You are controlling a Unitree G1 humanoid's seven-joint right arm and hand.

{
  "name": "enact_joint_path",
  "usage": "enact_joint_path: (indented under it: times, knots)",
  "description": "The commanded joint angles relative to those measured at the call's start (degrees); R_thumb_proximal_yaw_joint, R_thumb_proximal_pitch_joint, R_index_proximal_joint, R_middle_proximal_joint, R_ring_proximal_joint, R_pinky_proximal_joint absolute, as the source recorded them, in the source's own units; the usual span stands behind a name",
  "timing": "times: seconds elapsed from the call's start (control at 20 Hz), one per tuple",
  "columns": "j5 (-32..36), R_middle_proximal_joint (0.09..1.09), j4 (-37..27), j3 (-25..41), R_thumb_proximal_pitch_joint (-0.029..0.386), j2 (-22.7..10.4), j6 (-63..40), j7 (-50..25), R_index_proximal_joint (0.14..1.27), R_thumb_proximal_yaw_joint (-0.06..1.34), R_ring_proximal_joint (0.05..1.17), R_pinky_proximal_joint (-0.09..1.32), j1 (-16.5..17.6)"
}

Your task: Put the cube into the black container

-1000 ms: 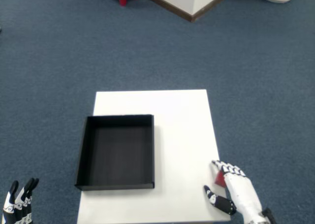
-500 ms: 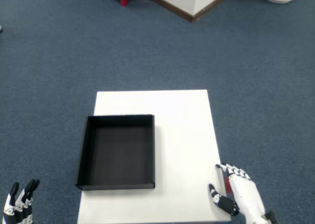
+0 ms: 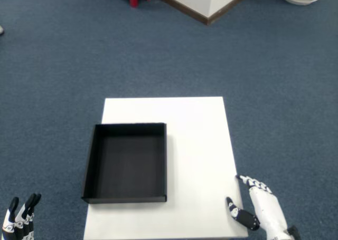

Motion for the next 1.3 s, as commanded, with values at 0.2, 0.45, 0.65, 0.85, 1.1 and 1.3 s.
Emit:
enact_joint_path:
  times: [0.2,0.45,0.65,0.85,1.1,1.3]
  knots:
    - [3.0,0.17,0.2,-2.3,0.143,-2.4,0.8,0.6,0.25,0.92,0.16,0.01,1.4]
    - [3.2,0.17,-1.3,-2.5,0.143,-1.0,-0.4,-0.8,0.24,0.89,0.17,0.03,1.6]
    - [1.6,0.17,-3.2,-1.3,0.144,-1.7,-2.7,-1.9,0.24,0.89,0.17,0.04,0.2]
    - [1.1,0.17,-3.1,-1.0,0.145,-2.2,-3.9,-2.8,0.24,0.90,0.17,0.04,0.9]
    - [0.8,0.17,-3.9,-0.7,0.151,-2.1,-7.2,-4.5,0.24,0.91,0.17,0.05,2.1]
    - [0.4,0.17,-5.6,-0.4,0.153,-2.3,-11.6,-6.3,0.24,0.90,0.17,0.05,2.4]
